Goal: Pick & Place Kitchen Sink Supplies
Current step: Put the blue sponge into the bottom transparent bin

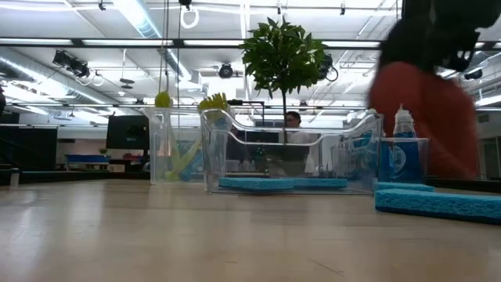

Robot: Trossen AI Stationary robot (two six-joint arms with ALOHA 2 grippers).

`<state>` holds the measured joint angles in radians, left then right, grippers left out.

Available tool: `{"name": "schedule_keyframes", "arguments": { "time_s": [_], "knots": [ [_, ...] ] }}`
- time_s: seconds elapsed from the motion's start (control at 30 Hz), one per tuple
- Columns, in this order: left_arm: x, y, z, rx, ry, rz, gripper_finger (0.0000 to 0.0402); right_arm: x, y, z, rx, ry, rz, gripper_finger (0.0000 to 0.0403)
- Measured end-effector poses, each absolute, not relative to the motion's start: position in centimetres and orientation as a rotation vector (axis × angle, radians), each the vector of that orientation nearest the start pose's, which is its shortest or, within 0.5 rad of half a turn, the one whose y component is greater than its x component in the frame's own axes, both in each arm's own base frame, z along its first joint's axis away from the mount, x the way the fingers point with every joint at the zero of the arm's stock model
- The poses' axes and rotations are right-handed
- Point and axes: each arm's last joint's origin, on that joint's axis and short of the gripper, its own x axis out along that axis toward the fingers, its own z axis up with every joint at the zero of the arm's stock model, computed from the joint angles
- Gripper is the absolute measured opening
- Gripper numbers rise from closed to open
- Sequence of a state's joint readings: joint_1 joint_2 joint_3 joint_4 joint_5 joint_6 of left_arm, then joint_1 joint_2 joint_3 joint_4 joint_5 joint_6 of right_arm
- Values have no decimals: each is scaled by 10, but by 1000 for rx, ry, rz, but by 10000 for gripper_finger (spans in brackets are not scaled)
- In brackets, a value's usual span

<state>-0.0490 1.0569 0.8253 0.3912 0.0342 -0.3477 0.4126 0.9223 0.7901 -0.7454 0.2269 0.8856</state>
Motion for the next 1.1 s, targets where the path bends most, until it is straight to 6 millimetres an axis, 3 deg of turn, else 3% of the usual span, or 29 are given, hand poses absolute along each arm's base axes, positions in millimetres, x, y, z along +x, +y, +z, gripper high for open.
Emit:
{"name": "schedule_keyframes", "arguments": {
  "time_s": [0.2, 0.43, 0.97, 1.1],
  "knots": [
    [238, -12, 351, -350, -147, -90, 5, 152, 58, 242, 614, 844, -280, 0],
    [238, -11, 351, -352, -155, -45, 14, 150, 57, 222, 570, 859, -301, 0],
    [238, -11, 351, -351, -155, -43, 12, 151, 57, 218, 495, 841, -277, 0],
    [238, -11, 351, -350, -155, -43, 13, 143, 53, 203, 481, 879, -324, 0]
  ]
}}
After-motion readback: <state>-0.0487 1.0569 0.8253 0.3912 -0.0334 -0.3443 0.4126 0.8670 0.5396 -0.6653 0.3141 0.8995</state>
